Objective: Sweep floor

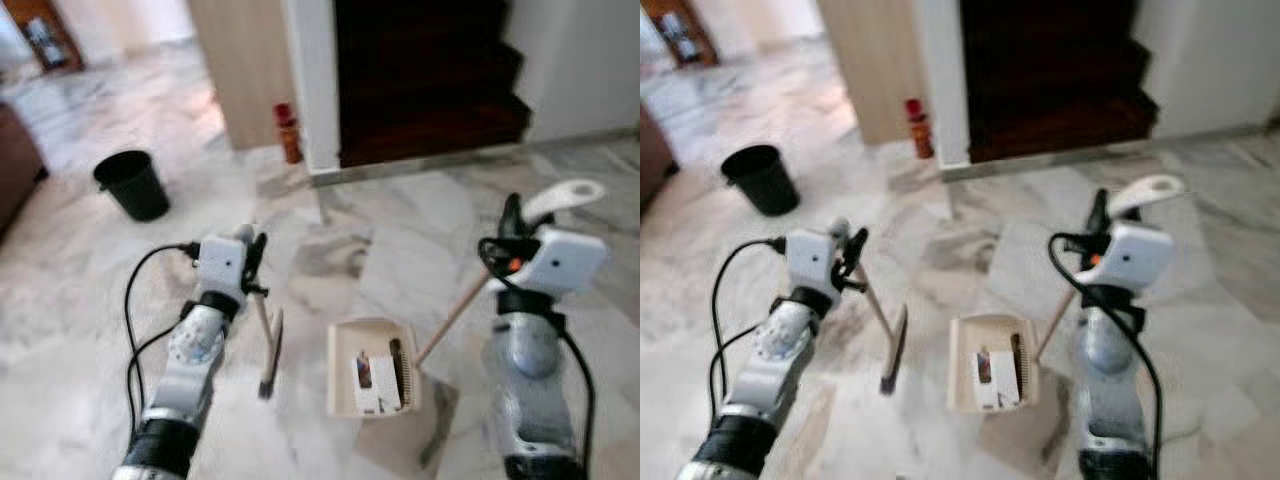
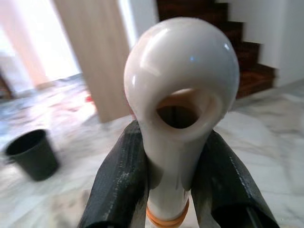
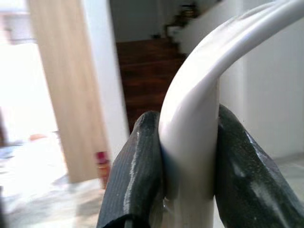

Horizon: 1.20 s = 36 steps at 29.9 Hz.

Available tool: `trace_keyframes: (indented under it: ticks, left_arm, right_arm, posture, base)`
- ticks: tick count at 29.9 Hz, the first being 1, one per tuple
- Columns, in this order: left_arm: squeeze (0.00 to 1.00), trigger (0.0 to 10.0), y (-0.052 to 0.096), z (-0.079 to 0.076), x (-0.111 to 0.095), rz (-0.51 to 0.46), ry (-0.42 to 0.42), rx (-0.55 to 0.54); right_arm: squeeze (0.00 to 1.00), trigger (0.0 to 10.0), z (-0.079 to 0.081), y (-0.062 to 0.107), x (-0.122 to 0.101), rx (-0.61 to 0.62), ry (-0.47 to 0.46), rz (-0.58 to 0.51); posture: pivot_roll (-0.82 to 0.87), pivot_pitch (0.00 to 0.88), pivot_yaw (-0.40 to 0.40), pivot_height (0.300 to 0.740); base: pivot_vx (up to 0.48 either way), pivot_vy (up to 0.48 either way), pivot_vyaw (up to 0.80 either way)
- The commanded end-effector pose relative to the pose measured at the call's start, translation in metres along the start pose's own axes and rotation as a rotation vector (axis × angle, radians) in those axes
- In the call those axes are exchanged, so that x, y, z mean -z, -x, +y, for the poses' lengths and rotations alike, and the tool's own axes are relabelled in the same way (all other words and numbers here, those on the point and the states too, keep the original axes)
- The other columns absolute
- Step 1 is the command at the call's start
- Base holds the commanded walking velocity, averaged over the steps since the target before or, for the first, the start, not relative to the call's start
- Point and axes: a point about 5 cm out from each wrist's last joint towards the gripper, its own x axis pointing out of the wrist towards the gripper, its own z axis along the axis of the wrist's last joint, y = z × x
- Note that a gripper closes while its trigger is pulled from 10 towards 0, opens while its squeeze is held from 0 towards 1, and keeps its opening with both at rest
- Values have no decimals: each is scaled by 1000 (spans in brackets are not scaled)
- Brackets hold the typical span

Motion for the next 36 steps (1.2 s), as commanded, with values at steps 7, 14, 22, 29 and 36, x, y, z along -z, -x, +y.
trace_keyframes:
  ticks: [7,14,22,29,36]
  left_arm:
    - [0,10000,-3,2,-14,-72,-24,2]
    - [0,10000,-3,2,-15,-74,-22,-2]
    - [0,10000,-3,2,-16,-68,-20,-8]
    - [0,10000,-4,3,-16,-68,-24,-12]
    - [0,10000,-5,4,-17,-67,-25,-21]
  right_arm:
    - [0,10000,0,-3,-9,7,-35,-50]
    - [0,10000,0,-5,-8,-2,-54,-39]
    - [0,10000,1,-5,-7,0,-81,-25]
    - [0,10000,1,-5,-6,-3,-97,-19]
    - [0,10000,2,-5,-6,-11,-106,-16]
  posture:
    - [-23,32,104,740]
    - [-20,49,102,740]
    - [-13,66,99,740]
    - [-10,83,102,740]
    - [-9,91,103,740]
  base:
    - [0,0,800]
    - [0,0,398]
    - [0,0,0]
    - [111,0,0]
    - [291,0,0]
